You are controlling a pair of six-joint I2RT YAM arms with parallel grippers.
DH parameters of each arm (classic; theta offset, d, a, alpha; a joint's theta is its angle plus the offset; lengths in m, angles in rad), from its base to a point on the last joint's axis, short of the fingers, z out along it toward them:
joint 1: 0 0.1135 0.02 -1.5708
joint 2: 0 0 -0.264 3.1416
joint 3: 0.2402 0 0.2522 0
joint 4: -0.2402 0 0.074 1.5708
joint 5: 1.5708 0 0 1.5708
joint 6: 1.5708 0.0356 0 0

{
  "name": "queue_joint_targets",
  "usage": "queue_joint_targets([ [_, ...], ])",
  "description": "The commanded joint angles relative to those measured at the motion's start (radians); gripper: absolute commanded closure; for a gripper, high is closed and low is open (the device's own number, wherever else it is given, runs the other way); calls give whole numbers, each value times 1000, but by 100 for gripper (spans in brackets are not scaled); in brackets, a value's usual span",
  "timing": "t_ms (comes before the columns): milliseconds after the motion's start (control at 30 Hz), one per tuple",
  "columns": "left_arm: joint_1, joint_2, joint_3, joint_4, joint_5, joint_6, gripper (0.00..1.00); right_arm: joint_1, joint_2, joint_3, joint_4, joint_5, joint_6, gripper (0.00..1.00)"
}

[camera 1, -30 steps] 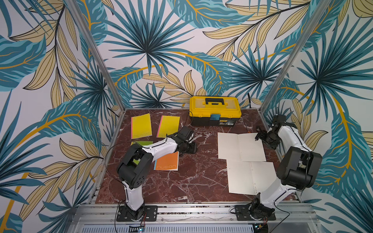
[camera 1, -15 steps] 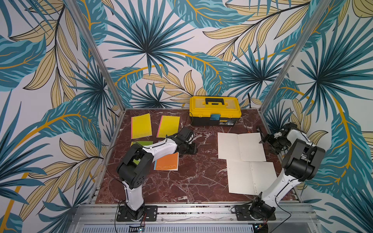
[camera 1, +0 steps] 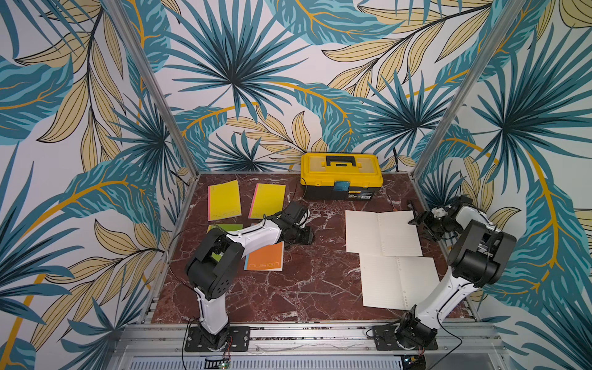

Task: Close the notebook
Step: Move the notebook to the center of the board.

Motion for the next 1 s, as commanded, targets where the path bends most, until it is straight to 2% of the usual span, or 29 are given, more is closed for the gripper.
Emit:
queue_joint_targets([
  [0,-4,18,-16,23,8,4,52,13,11,-11,-2,-43,-13,37],
  [200,-3,18,-17,26,7,4,53,55,15,-6,-21,-38,-24,49],
  [367,-3,15,-21,29,9,4,52,96,10,1,-35,-41,-30,54],
  [967,-4,48,-21,28,0,-3,52,344,-5,-33,-13,-11,-4,63],
])
